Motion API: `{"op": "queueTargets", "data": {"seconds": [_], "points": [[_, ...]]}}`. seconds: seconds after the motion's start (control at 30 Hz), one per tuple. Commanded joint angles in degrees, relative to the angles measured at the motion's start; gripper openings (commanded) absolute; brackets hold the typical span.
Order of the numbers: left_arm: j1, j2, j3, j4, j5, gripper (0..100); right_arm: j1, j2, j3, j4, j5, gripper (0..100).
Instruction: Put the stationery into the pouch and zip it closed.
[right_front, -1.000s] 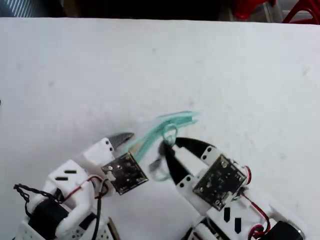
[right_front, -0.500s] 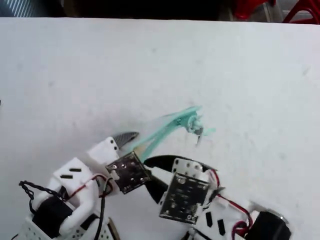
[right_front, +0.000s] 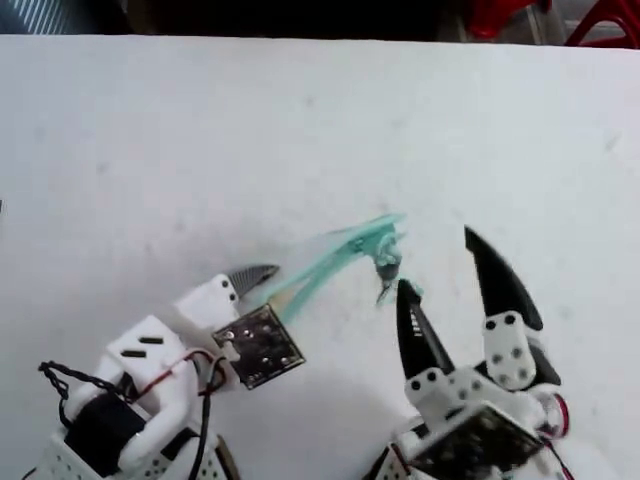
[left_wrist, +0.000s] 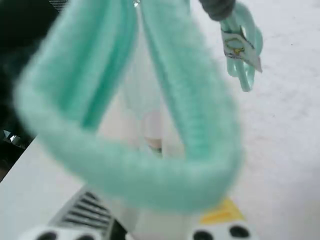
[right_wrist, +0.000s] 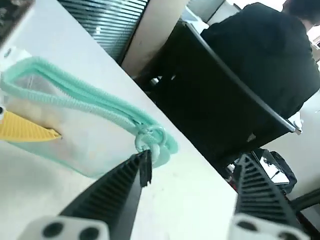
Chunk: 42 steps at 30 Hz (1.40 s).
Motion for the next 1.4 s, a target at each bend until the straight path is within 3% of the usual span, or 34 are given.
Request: {"op": "queueTargets", "data": {"seconds": [0.0,0.2,0.33,0.8,1.17,1.37], "points": [[0.6,-0.8,-1.1,-0.9,0.5,2,1.0,2.2,1.7,-1.4,4.7,27.9],[0.7,-0.8,-1.1,-0.9,0.6,2,8.4,9.0,2.5,-3.6,11.3,27.6],[0.7,-0.8,-1.1,-0.9,0.6,2,11.6,14.1,2.6,-4.8,11.3,27.6],[0.8,-0.8,-1.1,-1.1,0.6,2,-5.1,15.5,2.1,-2.1,8.4,27.6],[0.8,-0.8,-1.0,-0.9,0.5,2,-5.8,22.5,2.4,-6.4,9.4,27.6],[0.8,-0.8,-0.7,-0.9,0.3,2,-5.9,28.9,-2.4,-5.3,15.8,27.5]]}}
